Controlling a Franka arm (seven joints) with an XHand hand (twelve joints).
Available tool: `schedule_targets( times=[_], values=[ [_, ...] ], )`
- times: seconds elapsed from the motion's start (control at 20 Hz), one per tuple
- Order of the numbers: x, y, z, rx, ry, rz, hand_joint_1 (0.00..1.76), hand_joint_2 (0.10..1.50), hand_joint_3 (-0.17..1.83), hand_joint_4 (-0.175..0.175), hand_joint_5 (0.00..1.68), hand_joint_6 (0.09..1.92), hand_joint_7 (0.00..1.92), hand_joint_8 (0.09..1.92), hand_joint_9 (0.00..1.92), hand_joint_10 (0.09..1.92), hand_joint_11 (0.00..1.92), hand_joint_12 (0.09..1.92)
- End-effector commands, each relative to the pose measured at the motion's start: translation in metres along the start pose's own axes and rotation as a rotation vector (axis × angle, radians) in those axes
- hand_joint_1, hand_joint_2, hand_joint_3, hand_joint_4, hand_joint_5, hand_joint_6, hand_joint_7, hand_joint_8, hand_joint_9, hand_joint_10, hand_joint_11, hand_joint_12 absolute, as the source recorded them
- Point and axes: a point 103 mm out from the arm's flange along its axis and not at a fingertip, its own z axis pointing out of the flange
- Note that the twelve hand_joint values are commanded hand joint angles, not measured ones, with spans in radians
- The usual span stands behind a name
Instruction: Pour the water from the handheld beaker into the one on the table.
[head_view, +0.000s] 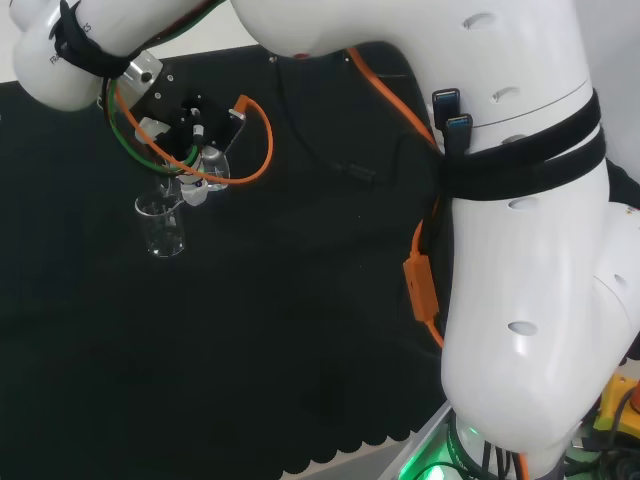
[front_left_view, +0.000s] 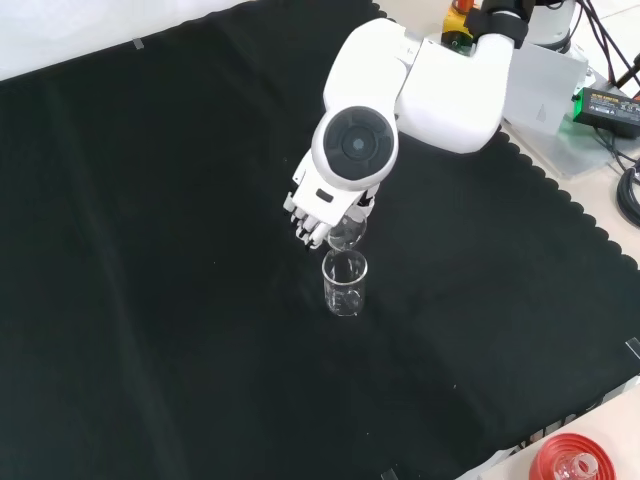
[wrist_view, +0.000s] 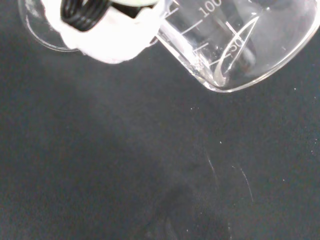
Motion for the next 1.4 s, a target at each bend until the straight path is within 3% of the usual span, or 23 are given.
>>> schedule_targets(
  times=[0.05,1.4],
  values=[
    [0.0032,-0.0001,-0.0019,0.008,-0.027,-0.003,1.3,1.11,-0.17,-0.175,1.01,0.91,1.3,0.71,1.32,0.98,1.06,0.92],
    [0.0132,0.0064,-0.011,0.044,-0.15,0.034,1.3,1.12,-0.17,-0.175,1.0,0.92,1.29,0.73,1.33,0.99,1.06,0.92]
  ],
)
